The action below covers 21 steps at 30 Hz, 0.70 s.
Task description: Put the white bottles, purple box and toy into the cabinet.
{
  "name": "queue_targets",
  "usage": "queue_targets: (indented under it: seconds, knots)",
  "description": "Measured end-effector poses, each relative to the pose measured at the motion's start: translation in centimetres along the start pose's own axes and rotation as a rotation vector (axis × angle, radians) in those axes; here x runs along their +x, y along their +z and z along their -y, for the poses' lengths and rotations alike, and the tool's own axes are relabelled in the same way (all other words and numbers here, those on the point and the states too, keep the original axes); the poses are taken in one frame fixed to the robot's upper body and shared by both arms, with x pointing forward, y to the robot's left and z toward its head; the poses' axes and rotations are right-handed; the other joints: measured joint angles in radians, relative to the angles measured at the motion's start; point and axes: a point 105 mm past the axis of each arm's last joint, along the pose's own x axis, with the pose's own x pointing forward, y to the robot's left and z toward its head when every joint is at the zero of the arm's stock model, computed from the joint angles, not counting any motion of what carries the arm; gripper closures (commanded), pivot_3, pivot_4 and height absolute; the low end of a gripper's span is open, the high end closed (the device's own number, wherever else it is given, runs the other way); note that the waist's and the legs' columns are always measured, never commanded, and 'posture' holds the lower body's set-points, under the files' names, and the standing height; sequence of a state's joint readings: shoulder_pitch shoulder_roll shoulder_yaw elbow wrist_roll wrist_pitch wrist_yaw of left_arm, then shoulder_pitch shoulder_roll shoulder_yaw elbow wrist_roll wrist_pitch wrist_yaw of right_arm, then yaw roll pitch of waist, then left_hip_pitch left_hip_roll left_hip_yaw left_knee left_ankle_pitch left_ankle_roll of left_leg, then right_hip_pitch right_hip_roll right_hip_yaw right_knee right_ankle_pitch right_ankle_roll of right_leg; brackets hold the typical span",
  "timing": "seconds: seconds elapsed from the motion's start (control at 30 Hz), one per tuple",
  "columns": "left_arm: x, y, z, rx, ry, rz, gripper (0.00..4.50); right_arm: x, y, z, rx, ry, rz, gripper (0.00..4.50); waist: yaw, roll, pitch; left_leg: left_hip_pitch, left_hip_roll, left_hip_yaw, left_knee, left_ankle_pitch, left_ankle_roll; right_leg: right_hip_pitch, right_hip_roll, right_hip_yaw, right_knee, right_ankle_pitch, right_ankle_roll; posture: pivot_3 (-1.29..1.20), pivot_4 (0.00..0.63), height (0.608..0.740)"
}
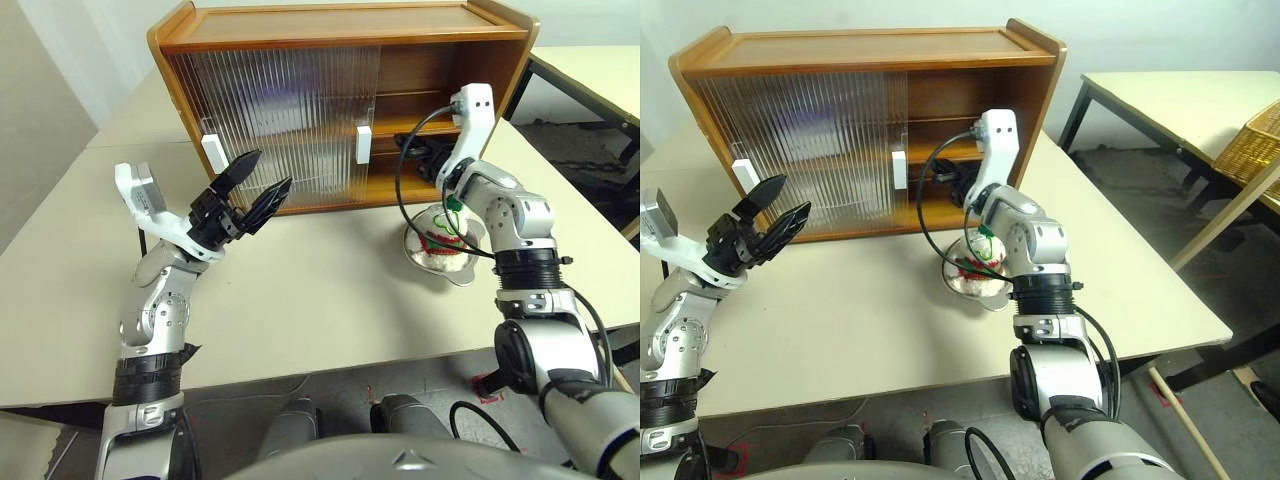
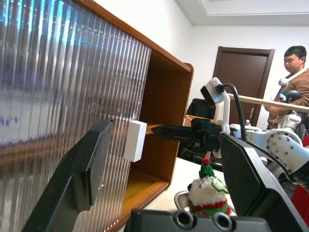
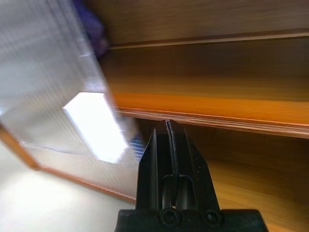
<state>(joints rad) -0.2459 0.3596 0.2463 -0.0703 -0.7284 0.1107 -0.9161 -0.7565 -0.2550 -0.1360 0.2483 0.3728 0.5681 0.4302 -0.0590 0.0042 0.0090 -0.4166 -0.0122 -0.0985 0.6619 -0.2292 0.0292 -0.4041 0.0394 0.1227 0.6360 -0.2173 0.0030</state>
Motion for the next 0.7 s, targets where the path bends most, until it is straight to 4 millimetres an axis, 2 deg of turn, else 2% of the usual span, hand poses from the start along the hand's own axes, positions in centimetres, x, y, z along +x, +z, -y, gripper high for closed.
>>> queue_targets:
  seconds: [0.13, 0.23, 0.33, 0.43, 0.53, 0.57, 0.63, 0.7]
  knots:
    - [0.2, -0.1, 0.1, -0.006, -0.012, -0.001, 0.0, -2.3, 1.4, 1.8, -0.036, -0.033, 0.058, 4.48, -0.001, 0.0, 0.0, 0.0, 0.0, 0.0, 0.0, 0.0, 0.0, 0.001, 0.0, 0.0, 0.0, 0.001, 0.001, -0.1, 0.0, 0.74]
    - [0.2, -0.3, 0.2, -0.01, -0.021, -0.003, 0.0, -4.5, 1.6, 1.5, -0.072, 0.043, 0.073, 3.51, -0.003, 0.0, -0.001, 0.001, 0.0, 0.001, 0.001, 0.0, 0.001, 0.003, 0.0, 0.0, 0.0, 0.0, 0.002, -0.1, 0.003, 0.74]
    - [0.4, -0.4, 0.3, -0.016, -0.031, -0.006, 0.0, -6.6, 0.3, 1.4, -0.071, 0.109, 0.014, 2.48, -0.004, 0.0, -0.001, 0.004, 0.0, 0.001, 0.001, 0.001, 0.001, 0.006, 0.0, 0.001, -0.001, 0.0, 0.005, -0.1, 0.007, 0.74]
    - [0.3, -0.4, 0.2, -0.018, -0.028, -0.01, 0.0, -9.4, -1.4, 2.4, -0.079, 0.143, -0.104, 1.35, -0.002, 0.0, -0.001, 0.006, -0.001, 0.002, 0.002, 0.001, 0.001, 0.009, 0.0, 0.001, -0.002, -0.006, 0.015, -0.1, 0.017, 0.74]
    - [0.3, -0.5, 0.3, -0.022, -0.032, -0.014, 0.0, -11.4, -1.9, 2.3, -0.041, 0.2, -0.161, 0.18, -0.003, -0.001, 0.0, 0.007, -0.001, 0.002, 0.002, 0.0, -0.001, 0.011, 0.0, 0.002, -0.002, -0.006, 0.016, -0.1, 0.024, 0.74]
    - [0.2, -0.5, 0.3, -0.022, -0.029, -0.017, 0.0, -12.6, -2.4, 2.5, -0.033, 0.216, -0.204, 0.02, -0.002, -0.002, 0.0, 0.008, -0.001, 0.002, 0.002, -0.001, -0.003, 0.012, 0.0, 0.001, -0.002, -0.006, 0.016, -0.1, 0.024, 0.74]
    - [0.0, -0.5, 0.2, -0.021, -0.022, -0.021, 0.0, -14.5, -3.7, 3.2, -0.018, 0.217, -0.284, 0.02, -0.001, -0.002, 0.001, 0.008, -0.001, 0.002, 0.002, -0.004, -0.009, 0.012, 0.0, 0.001, -0.002, -0.007, 0.016, -0.09, 0.025, 0.74]
    - [-0.2, -0.5, 0.0, -0.02, -0.014, -0.023, 0.0, -15.1, -4.5, 3.1, 0.01, 0.227, -0.31, 0.02, -0.005, -0.002, 0.001, 0.009, -0.001, 0.002, 0.001, -0.005, -0.01, 0.012, 0.0, 0.002, -0.002, -0.007, 0.016, -0.09, 0.025, 0.74]
